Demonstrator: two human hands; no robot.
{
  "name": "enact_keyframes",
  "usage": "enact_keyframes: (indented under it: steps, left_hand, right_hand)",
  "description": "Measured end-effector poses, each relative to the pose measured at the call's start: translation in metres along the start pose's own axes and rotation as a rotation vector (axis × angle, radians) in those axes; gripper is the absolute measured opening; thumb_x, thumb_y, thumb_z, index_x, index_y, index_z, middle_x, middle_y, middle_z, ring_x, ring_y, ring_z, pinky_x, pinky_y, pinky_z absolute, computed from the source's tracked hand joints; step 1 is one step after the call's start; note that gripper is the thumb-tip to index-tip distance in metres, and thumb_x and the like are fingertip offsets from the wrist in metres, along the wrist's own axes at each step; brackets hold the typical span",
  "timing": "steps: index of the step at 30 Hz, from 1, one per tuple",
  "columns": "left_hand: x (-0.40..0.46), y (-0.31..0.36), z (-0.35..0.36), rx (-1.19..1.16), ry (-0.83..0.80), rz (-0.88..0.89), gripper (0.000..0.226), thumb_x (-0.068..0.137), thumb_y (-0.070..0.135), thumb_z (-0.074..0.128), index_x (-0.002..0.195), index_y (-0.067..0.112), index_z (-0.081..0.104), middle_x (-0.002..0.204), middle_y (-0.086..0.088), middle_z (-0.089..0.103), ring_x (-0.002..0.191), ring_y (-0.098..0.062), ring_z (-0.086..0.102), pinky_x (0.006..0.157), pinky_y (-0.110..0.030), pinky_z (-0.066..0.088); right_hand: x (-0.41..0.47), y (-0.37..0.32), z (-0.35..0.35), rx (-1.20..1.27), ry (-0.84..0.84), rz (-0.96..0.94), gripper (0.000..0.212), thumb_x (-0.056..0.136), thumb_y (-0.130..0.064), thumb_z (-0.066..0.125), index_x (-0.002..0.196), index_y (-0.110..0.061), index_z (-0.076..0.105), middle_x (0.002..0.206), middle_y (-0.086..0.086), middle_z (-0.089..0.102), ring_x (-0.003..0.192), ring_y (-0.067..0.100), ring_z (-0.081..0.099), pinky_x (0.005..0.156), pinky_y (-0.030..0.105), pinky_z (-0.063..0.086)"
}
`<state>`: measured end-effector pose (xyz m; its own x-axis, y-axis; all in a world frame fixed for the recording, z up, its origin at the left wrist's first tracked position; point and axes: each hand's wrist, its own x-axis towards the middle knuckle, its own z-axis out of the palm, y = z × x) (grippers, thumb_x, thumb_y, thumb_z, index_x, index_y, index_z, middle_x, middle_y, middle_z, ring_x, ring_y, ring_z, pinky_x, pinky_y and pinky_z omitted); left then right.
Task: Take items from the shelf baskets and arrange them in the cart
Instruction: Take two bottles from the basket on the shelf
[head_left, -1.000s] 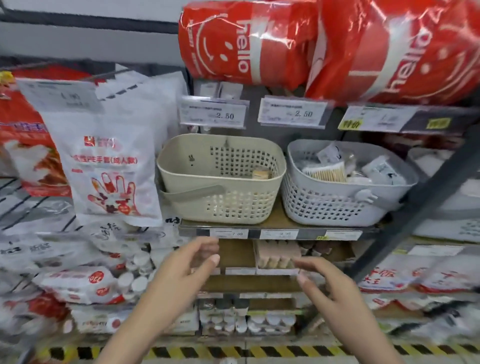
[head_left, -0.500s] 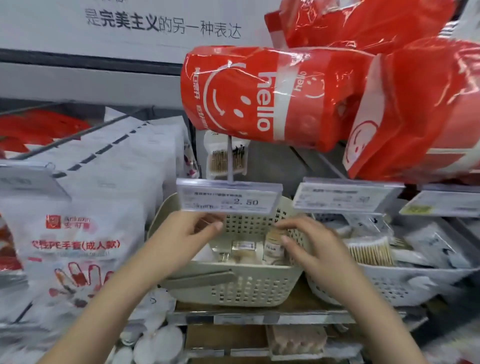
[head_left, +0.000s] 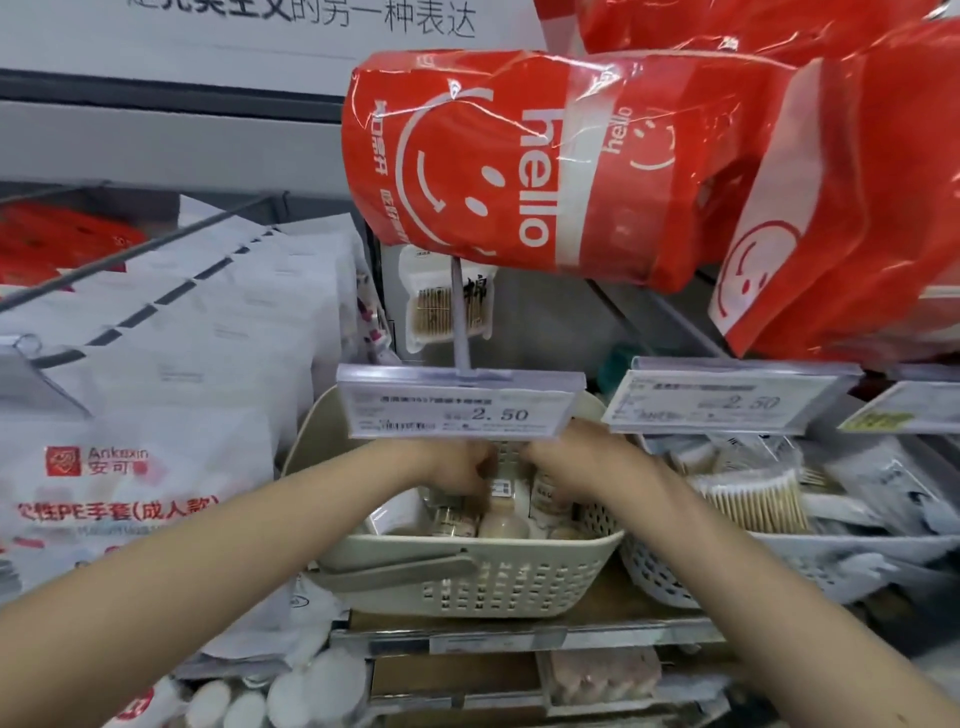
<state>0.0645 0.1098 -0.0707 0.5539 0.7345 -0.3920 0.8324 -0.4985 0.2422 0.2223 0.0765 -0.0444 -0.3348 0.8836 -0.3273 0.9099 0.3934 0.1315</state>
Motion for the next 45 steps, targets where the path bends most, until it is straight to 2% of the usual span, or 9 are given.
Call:
enact_keyframes:
  steps: [8,13,18,21,23,28,33,40,45]
  left_hand:
    - [0.013,-0.001,0.005,-0.01,-0.037,-0.065,0.04,0.093,0.024,0.05,0.133,0.022,0.052,0.136,-0.001,0.052,0.123,-0.021,0.048,0.107,-0.037,0.037]
    - [0.017,0.003,0.01,0.064,-0.055,-0.065,0.034,0.095,0.032,0.053,0.121,0.012,0.058,0.126,-0.008,0.059,0.113,-0.026,0.054,0.097,-0.035,0.043]
    - [0.018,0.005,0.016,0.166,-0.079,-0.069,0.038,0.094,0.022,0.054,0.13,0.01,0.049,0.13,-0.012,0.055,0.115,-0.029,0.054,0.1,-0.039,0.044]
    - [0.014,0.006,0.013,0.207,-0.138,-0.087,0.035,0.092,0.023,0.059,0.123,0.007,0.055,0.124,-0.012,0.059,0.11,-0.029,0.057,0.091,-0.036,0.048]
    - [0.009,0.007,0.008,0.162,-0.132,-0.073,0.042,0.086,0.025,0.068,0.121,0.007,0.056,0.121,-0.011,0.06,0.106,-0.028,0.059,0.087,-0.035,0.049]
    - [-0.012,0.008,-0.01,0.069,0.113,-0.015,0.049,0.076,0.022,0.073,0.119,0.017,0.052,0.107,0.0,0.06,0.097,-0.022,0.058,0.087,-0.034,0.05]
    - [-0.043,0.004,-0.02,-0.202,0.291,-0.044,0.058,0.072,0.021,0.078,0.124,0.02,0.052,0.111,0.005,0.059,0.1,-0.015,0.058,0.089,-0.033,0.052]
    - [-0.096,0.018,-0.011,-0.502,0.63,0.023,0.054,0.07,0.012,0.08,0.113,0.027,0.053,0.107,0.015,0.059,0.092,0.007,0.056,0.072,-0.005,0.043]
    - [-0.129,0.044,0.009,-0.596,0.878,-0.098,0.052,0.071,0.023,0.081,0.116,0.023,0.054,0.109,0.016,0.062,0.101,0.003,0.058,0.089,-0.018,0.046]
  right_hand:
    - [-0.002,-0.006,-0.009,-0.274,-0.015,-0.003,0.029,0.089,-0.012,0.061,0.118,-0.007,0.062,0.12,0.01,0.06,0.108,0.025,0.057,0.074,0.028,0.036]
    - [-0.023,-0.003,-0.011,-0.236,0.271,0.032,0.036,0.087,-0.01,0.06,0.123,-0.011,0.058,0.12,0.009,0.06,0.109,0.026,0.056,0.088,0.033,0.048]
    - [-0.063,-0.005,0.003,0.38,0.641,0.083,0.049,0.08,-0.029,0.072,0.125,-0.024,0.054,0.121,-0.002,0.059,0.113,0.02,0.053,0.083,0.03,0.042]
    - [-0.072,-0.01,0.017,0.623,0.74,0.092,0.058,0.086,-0.024,0.067,0.139,-0.025,0.045,0.14,-0.005,0.046,0.13,0.015,0.033,0.101,0.026,0.026]
    - [-0.074,-0.01,0.021,0.734,0.765,0.076,0.057,0.087,-0.018,0.065,0.14,-0.026,0.045,0.141,-0.009,0.043,0.13,0.011,0.03,0.1,0.02,0.02]
    - [-0.077,-0.009,0.027,0.875,0.767,0.002,0.053,0.08,-0.013,0.07,0.125,-0.033,0.051,0.12,-0.02,0.047,0.113,-0.002,0.039,0.095,0.023,0.031]
    - [-0.074,-0.007,0.035,1.036,0.766,-0.008,0.052,0.081,-0.016,0.072,0.122,-0.037,0.046,0.125,-0.018,0.051,0.115,0.0,0.044,0.096,0.025,0.036]
    - [-0.065,-0.001,0.03,1.042,0.768,-0.055,0.05,0.081,-0.016,0.073,0.12,-0.031,0.047,0.127,-0.012,0.054,0.115,0.006,0.048,0.092,0.028,0.038]
    - [-0.066,-0.001,0.033,1.115,0.83,-0.12,0.055,0.078,-0.017,0.076,0.121,-0.033,0.047,0.127,-0.013,0.054,0.116,0.001,0.047,0.092,0.025,0.036]
